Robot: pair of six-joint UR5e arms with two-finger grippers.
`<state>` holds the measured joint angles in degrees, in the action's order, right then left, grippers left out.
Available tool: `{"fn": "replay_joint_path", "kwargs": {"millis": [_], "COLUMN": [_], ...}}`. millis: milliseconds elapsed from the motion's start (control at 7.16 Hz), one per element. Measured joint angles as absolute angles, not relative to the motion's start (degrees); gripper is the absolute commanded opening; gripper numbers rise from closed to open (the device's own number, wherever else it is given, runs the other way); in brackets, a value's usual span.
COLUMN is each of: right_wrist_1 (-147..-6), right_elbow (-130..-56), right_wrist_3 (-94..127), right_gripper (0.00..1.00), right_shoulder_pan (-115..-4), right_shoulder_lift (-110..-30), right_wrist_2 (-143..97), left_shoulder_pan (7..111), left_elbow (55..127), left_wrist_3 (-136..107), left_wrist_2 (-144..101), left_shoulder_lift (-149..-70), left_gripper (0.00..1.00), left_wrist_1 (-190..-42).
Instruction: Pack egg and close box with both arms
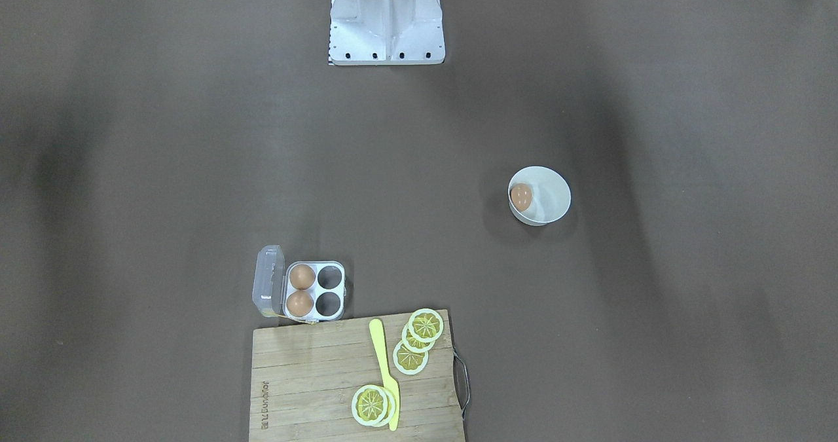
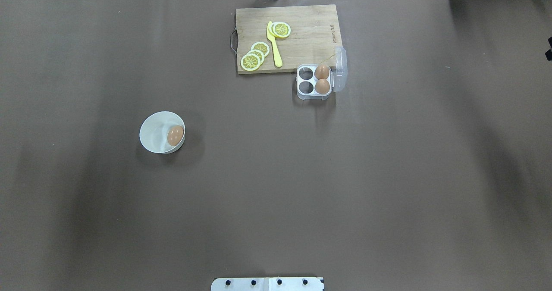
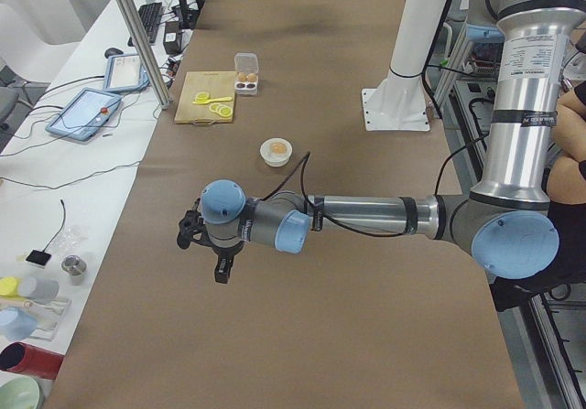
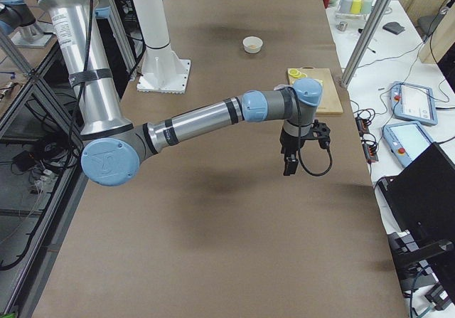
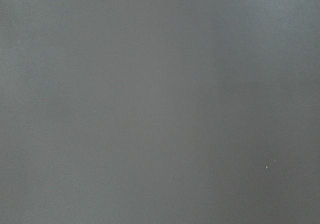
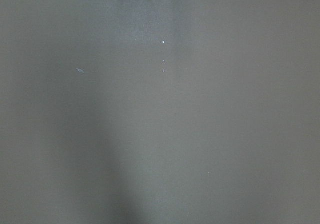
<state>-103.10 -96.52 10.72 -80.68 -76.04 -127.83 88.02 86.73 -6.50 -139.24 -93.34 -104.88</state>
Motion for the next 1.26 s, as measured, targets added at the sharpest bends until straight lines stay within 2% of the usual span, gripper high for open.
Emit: {"fn": "replay_joint_path", "kwargs": {"millis": [699, 1257], "right_wrist_1": [-103.1, -103.09], "right_elbow": [-96.59, -96.25], "right_wrist_3": [10.72, 10.7], "right_gripper": [1.0, 1.0], "right_shoulder_pan": [-80.68, -80.68], "right_shoulder_lift": [-76.22, -76.04], "right_wrist_2": [-127.91, -127.74], "left_shoulder_pan": [87.78, 79.64], "left_elbow": [90.48, 96.88], "left_wrist_3": [-7.81, -12.47], "left_wrist_2": [-140.68, -139.63], "left_shoulder_lift": [-94.54, -96.58], "left_gripper": [0.99, 0.99], "left_wrist_1": [-105.17, -105.87]}}
